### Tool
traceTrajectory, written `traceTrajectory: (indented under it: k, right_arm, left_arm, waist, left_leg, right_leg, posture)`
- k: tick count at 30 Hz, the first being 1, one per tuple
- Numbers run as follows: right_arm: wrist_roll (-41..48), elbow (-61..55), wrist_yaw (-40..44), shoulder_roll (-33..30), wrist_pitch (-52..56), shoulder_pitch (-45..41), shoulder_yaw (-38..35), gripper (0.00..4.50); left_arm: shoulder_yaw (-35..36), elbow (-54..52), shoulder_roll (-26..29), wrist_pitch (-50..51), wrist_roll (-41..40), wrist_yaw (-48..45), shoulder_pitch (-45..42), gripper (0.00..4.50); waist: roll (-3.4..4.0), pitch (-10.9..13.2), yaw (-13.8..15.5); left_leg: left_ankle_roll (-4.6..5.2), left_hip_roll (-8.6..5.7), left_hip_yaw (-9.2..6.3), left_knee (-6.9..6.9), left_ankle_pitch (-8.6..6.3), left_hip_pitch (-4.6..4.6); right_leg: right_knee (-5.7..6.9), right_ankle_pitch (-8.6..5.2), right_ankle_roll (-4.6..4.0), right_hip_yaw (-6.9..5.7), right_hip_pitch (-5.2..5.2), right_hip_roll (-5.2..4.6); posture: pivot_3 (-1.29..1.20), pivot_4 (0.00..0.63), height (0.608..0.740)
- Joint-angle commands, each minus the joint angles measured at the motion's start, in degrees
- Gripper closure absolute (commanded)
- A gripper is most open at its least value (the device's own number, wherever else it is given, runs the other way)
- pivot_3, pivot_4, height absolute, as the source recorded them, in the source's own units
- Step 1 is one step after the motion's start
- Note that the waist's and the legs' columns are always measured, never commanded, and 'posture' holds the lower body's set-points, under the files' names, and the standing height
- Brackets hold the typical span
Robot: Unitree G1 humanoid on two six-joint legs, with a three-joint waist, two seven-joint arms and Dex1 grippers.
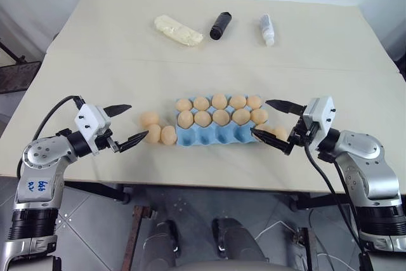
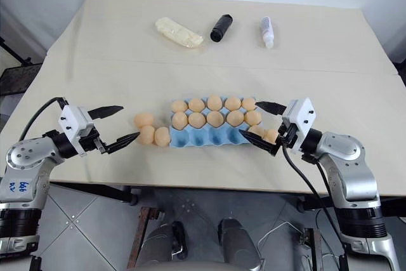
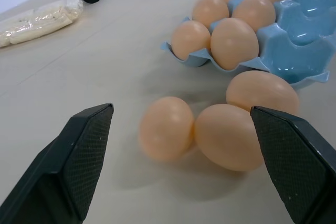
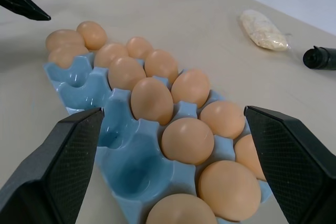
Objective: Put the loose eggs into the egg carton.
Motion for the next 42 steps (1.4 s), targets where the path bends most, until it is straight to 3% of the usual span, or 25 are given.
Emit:
traceTrajectory:
  k: [1, 11, 15, 22, 33, 36, 40, 42]
  right_arm:
    - [0.1, -0.8, -0.1, -0.6, -1.7, 1.1, -1.9, 0.00]
    - [-0.1, -2.3, -1.3, -5.6, -4.2, 16.4, -16.4, 0.00]
    - [-2.2, -0.6, -0.3, -5.8, -7.2, 21.1, -16.8, 0.00]
    - [-4.4, 7.5, 2.0, -5.2, -9.9, 13.2, -9.8, 0.00]
    - [-9.8, 30.3, 8.9, -2.6, -15.4, -4.7, 1.6, 0.00]
    - [-9.8, 32.6, 9.1, -1.3, -17.1, -6.6, 1.7, 0.59]
    - [-9.7, 32.7, 8.6, -0.9, -18.2, -6.4, 1.2, 1.95]
    - [-9.5, 31.2, 8.3, -1.8, -18.0, -5.0, 0.5, 2.20]
  left_arm:
    - [0.2, -2.8, -0.6, 0.4, -1.4, 0.4, -0.7, 0.04]
    - [-7.8, -7.7, -4.6, 1.9, -1.0, -2.8, -3.5, 0.04]
    - [-12.3, -8.3, -5.9, 2.1, -0.3, -4.8, -3.9, 0.04]
    - [-13.3, -6.8, -6.1, 2.2, -0.2, -5.5, -4.6, 0.04]
    - [-11.2, -9.5, -5.1, 3.3, -0.5, -4.0, -2.4, 0.04]
    - [-10.8, -9.9, -4.9, 3.5, -0.4, -3.7, -1.8, 0.00]
    - [-10.4, -9.8, -4.9, 3.7, -0.3, -3.1, -1.8, 0.00]
    - [-10.4, -9.7, -5.1, 3.6, -0.2, -2.8, -1.8, 0.00]
  waist:
    - [0.00, 0.0, 0.0]
    - [0.00, 0.0, 0.8]
    - [0.01, 0.0, 0.1]
    - [0.01, 0.0, -1.3]
    - [0.04, 0.0, -1.3]
    - [0.04, 0.0, -1.3]
    - [0.04, 0.0, -1.3]
    - [0.04, 0.0, -1.3]
  left_leg:
    - [0.00, 0.00, 0.00, 0.01, 0.00, 0.00]
    - [0.03, -0.11, -0.17, 0.07, 0.00, 0.01]
    - [0.03, -0.10, -0.19, 0.12, 0.00, 0.11]
    - [0.05, -0.08, -0.21, 0.19, 0.16, 0.20]
    - [0.12, -0.11, -0.23, 0.18, 0.21, 0.13]
    - [0.12, -0.11, -0.23, 0.21, 0.21, 0.13]
    - [0.12, -0.10, -0.26, 0.28, 0.21, 0.13]
    - [0.13, -0.11, -0.25, 0.31, 0.21, 0.13]
  right_leg:
    - [0.00, 0.00, 0.00, -0.01, 0.00, 0.00]
    - [-0.06, -0.03, 0.07, -0.10, 0.19, -0.04]
    - [-0.02, -0.02, 0.07, -0.08, 0.29, 0.00]
    - [0.18, 0.05, 0.06, -0.02, 0.28, 0.03]
    - [0.13, 0.08, 0.13, -0.05, 0.27, -0.02]
    - [0.14, 0.08, 0.13, -0.05, 0.27, -0.01]
    - [0.17, 0.08, 0.13, -0.07, 0.30, -0.02]
    - [0.18, 0.08, 0.14, -0.06, 0.30, -0.03]
  posture:
    - [0.00, 0.150, 0.740]
    - [0.00, 0.150, 0.740]
    - [0.00, 0.150, 0.740]
    - [0.00, 0.150, 0.740]
    - [0.00, 0.150, 0.740]
    - [0.00, 0.150, 0.740]
    - [0.00, 0.150, 0.740]
    - [0.00, 0.150, 0.740]
